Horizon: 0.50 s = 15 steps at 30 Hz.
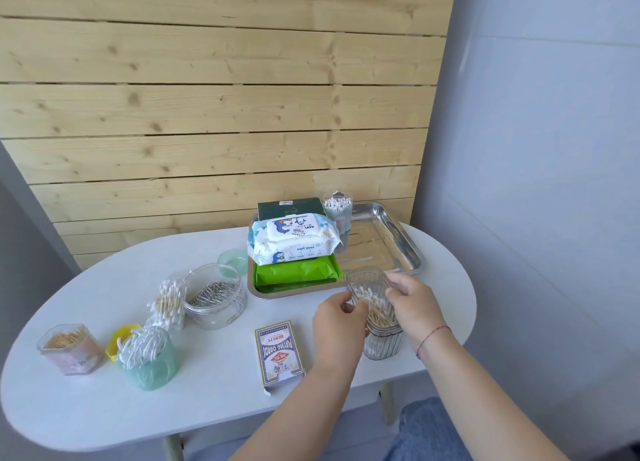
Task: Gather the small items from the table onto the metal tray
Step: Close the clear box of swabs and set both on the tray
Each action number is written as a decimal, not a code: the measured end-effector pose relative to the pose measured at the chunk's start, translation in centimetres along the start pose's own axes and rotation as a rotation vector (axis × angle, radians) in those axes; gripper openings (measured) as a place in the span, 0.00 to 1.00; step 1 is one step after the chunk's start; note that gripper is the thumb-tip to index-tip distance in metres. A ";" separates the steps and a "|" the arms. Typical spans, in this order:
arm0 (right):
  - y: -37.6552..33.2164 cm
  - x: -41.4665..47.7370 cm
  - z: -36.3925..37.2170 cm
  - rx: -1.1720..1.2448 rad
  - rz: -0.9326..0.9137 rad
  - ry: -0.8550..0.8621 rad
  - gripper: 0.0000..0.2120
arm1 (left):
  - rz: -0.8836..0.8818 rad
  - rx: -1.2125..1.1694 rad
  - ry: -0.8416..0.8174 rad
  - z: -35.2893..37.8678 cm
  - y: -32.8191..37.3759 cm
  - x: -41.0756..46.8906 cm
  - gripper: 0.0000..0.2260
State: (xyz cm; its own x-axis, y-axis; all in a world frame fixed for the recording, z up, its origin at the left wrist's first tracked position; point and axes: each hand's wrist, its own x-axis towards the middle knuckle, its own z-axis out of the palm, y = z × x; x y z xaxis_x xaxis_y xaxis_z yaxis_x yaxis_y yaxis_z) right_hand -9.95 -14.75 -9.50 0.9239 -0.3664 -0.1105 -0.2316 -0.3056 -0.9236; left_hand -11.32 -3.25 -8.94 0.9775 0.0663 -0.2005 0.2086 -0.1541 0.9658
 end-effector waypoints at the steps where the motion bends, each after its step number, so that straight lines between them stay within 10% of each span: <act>1: 0.1 0.1 0.0 0.003 0.010 -0.002 0.19 | -0.016 -0.007 -0.006 0.1 -0.1 0.1 0.19; 10: -0.4 -0.2 -0.4 0.051 -0.002 -0.098 0.18 | -0.154 -0.069 -0.143 -0.4 0.8 3.1 0.36; 15: -1.2 0.5 -0.6 0.047 -0.078 -0.272 0.14 | -0.137 -0.048 -0.071 -1.3 1.2 4.6 0.26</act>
State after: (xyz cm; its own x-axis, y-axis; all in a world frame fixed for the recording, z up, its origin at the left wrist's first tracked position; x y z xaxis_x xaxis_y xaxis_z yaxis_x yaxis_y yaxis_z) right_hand -9.45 -15.12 -8.24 0.9875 -0.0926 -0.1274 -0.1486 -0.2801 -0.9484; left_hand -6.62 -1.80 -8.52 0.9401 0.0129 -0.3407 0.3402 -0.1011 0.9349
